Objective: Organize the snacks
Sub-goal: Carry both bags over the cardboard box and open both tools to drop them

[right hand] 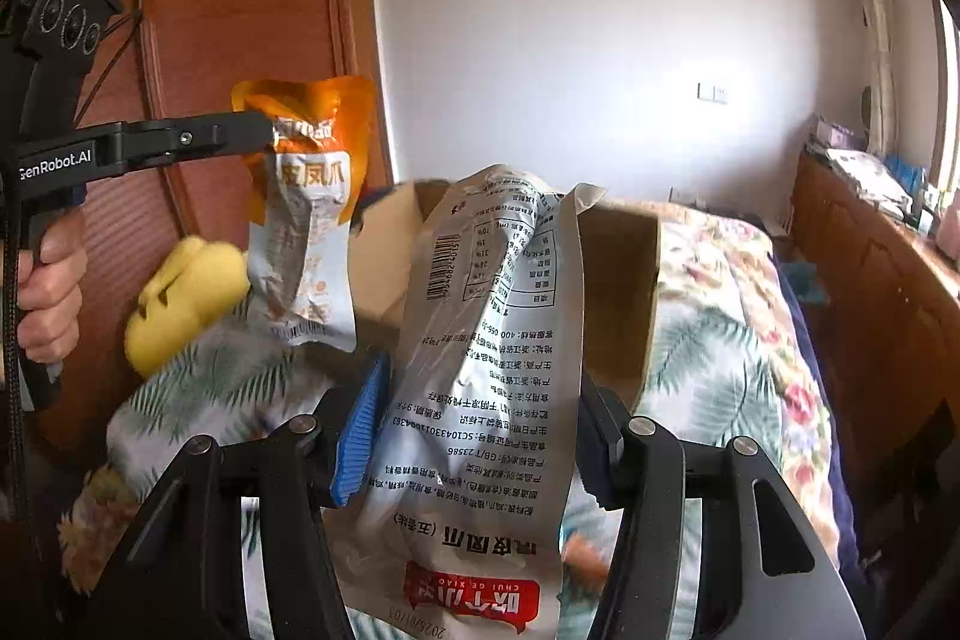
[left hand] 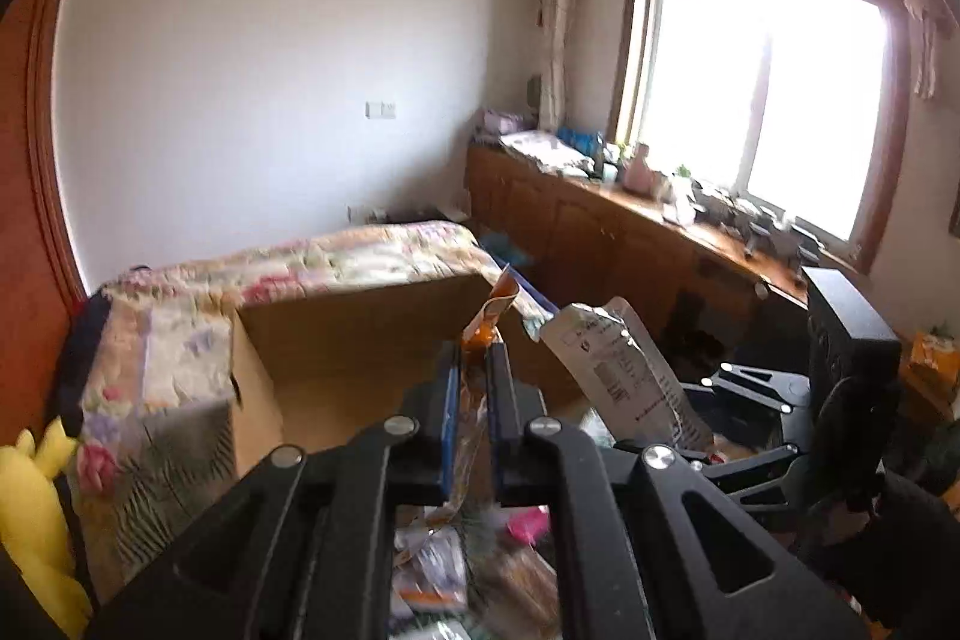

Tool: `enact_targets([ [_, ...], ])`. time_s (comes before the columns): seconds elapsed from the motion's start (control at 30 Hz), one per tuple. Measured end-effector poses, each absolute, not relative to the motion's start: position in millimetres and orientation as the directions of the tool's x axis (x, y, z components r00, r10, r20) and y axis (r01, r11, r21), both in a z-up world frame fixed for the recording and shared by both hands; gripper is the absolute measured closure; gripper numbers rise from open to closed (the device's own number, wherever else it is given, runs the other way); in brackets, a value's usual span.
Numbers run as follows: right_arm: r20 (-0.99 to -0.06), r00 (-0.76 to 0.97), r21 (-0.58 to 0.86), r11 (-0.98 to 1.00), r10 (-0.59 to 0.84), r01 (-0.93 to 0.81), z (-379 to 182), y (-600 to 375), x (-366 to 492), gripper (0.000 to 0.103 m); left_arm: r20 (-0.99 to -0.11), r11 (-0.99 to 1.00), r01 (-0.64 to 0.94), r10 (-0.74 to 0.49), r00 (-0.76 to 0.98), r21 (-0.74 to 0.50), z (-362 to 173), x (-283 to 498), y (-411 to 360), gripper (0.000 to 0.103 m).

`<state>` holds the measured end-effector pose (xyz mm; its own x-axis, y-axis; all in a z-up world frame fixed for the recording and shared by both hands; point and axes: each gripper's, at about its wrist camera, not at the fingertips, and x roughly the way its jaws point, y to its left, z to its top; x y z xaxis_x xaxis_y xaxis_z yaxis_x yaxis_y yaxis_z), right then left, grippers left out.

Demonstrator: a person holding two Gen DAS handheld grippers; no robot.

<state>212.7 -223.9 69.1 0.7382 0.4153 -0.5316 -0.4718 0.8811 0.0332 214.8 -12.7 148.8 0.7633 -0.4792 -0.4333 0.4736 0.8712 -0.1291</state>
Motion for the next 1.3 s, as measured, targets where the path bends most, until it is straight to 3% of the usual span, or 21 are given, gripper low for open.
enact_targets([
  [0.37,-0.513,0.760,0.020,0.890,0.399,-0.455,82,-206,279,0.046,-0.401,0.908,0.412,-0.405,0.822,-0.074,165,290,-3,0.099],
  [0.9,-0.582,0.758,-0.015,0.928,0.295,-0.372,35,-186,360,0.045,-0.533,0.928,0.357,-0.357,0.767,-0.107,77,361,-7,0.098],
  [1.0,-0.599,0.752,-0.018,0.934,0.275,-0.356,26,-187,365,0.045,-0.560,0.938,0.340,-0.315,0.766,-0.064,62,361,-14,0.090],
  [1.07,-0.609,0.748,-0.025,0.936,0.265,-0.352,21,-187,365,0.043,-0.552,0.944,0.328,-0.296,0.779,-0.044,58,357,-15,0.073],
  [1.3,-0.594,0.749,0.005,0.932,0.294,-0.362,32,-196,343,0.040,-0.535,0.940,0.333,-0.321,0.782,-0.077,62,332,-10,0.067],
])
